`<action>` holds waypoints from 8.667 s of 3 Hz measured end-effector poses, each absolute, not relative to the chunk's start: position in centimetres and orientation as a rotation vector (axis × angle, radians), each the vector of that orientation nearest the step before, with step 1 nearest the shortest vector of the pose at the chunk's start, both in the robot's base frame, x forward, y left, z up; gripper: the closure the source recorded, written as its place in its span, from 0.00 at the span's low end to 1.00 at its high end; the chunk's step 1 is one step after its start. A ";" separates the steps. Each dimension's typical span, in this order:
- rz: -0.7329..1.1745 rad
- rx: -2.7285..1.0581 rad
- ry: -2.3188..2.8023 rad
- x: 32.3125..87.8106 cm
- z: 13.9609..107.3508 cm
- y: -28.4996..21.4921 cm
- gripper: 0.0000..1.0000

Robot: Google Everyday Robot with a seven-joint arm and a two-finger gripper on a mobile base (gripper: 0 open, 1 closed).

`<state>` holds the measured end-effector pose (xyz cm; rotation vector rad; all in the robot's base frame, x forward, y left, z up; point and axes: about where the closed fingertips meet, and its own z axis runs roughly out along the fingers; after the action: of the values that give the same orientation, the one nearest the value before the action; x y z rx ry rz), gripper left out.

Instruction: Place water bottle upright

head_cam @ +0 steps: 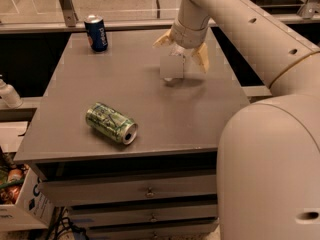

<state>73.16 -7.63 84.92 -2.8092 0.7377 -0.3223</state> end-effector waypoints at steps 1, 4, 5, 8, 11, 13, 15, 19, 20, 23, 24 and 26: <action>-0.301 -2.838 0.702 73.8 84.0 -6.3 0.00; -0.290 -2.903 0.610 75.2 82.0 -4.3 0.41; -0.290 -2.903 0.610 75.2 82.4 -4.3 0.64; -0.171 -2.777 0.823 72.2 87.6 -5.6 1.00; 0.271 -2.219 1.169 67.9 95.1 -4.3 1.00; 0.701 -1.888 1.237 64.5 98.9 -1.3 1.00; 1.017 -1.594 1.236 62.6 100.6 0.2 1.00; 1.121 -1.296 1.188 64.7 93.6 -1.9 1.00; 1.117 -1.296 1.187 64.8 92.4 -2.3 1.00; 1.124 -1.319 1.210 64.8 91.0 -2.5 0.59; 1.125 -1.320 1.210 64.8 91.2 -2.5 0.35; 1.145 -1.339 1.213 64.6 90.6 -2.3 0.00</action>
Offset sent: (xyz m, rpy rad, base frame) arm 0.0195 0.0450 -0.0236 -0.0627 0.0510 0.0922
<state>64.60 -2.35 90.62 -1.3388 1.2125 1.1450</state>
